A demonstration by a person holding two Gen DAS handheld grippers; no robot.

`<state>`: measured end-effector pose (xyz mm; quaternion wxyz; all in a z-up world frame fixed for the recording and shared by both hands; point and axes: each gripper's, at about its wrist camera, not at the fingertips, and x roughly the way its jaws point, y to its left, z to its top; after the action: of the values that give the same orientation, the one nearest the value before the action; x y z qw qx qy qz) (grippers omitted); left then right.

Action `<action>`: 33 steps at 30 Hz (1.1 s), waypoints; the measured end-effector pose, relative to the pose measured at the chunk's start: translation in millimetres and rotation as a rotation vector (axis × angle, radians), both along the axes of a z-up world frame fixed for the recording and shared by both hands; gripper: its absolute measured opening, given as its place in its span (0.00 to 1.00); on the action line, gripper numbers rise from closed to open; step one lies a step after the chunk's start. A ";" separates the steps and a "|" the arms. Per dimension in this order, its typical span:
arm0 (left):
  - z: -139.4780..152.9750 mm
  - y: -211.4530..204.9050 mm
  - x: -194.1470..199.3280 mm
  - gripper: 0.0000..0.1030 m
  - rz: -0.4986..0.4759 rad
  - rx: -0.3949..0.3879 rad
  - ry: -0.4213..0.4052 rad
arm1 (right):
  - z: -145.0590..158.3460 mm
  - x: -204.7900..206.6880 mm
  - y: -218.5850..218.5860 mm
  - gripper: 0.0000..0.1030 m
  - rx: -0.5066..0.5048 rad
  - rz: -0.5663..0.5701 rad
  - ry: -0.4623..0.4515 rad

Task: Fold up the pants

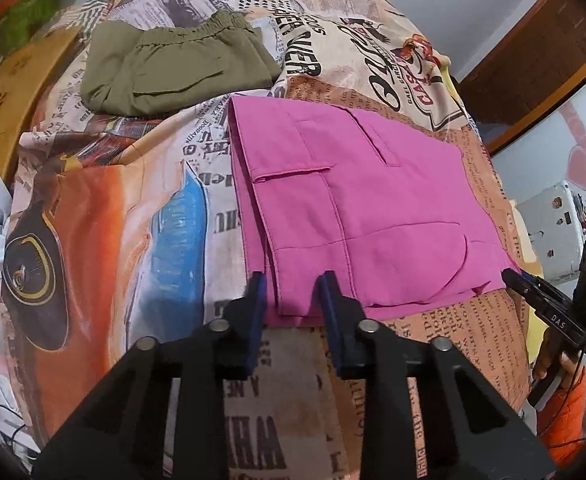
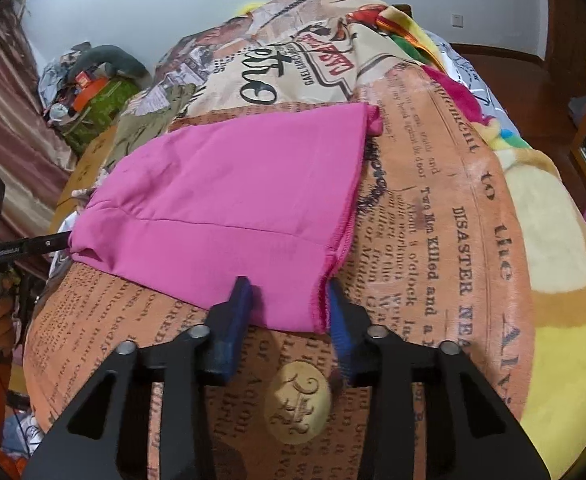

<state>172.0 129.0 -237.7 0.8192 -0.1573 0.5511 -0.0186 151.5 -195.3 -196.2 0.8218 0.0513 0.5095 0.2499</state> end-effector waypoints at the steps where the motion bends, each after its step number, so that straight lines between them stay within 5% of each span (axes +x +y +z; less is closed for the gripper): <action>1: 1.3 -0.4 -0.7 0.12 0.005 0.022 -0.002 | -0.1 -0.2 1.9 0.29 -0.007 0.004 -0.006; 12: 34.3 1.1 -6.1 0.03 0.005 0.176 -0.113 | -1.8 1.6 3.6 0.24 -0.012 0.005 -0.006; 23: -1.9 -1.5 -3.9 0.04 -0.018 0.190 -0.017 | -0.9 3.7 4.4 0.24 -0.029 0.006 -0.001; 26: 8.1 -3.9 -4.3 0.12 -0.036 0.242 -0.031 | 5.9 5.5 5.4 0.24 -0.062 0.003 -0.001; 31: 33.0 -2.5 -4.0 0.50 -0.024 0.322 -0.103 | 31.5 7.4 8.2 0.41 -0.063 -0.004 -0.064; 33: 45.7 -7.1 -3.3 0.57 -0.029 0.339 -0.146 | 44.3 5.8 13.7 0.43 -0.048 0.013 -0.105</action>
<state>168.7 121.9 -192.0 0.8714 -0.0071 0.4878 0.0513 157.3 -181.6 -151.9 0.8467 0.0149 0.4718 0.2454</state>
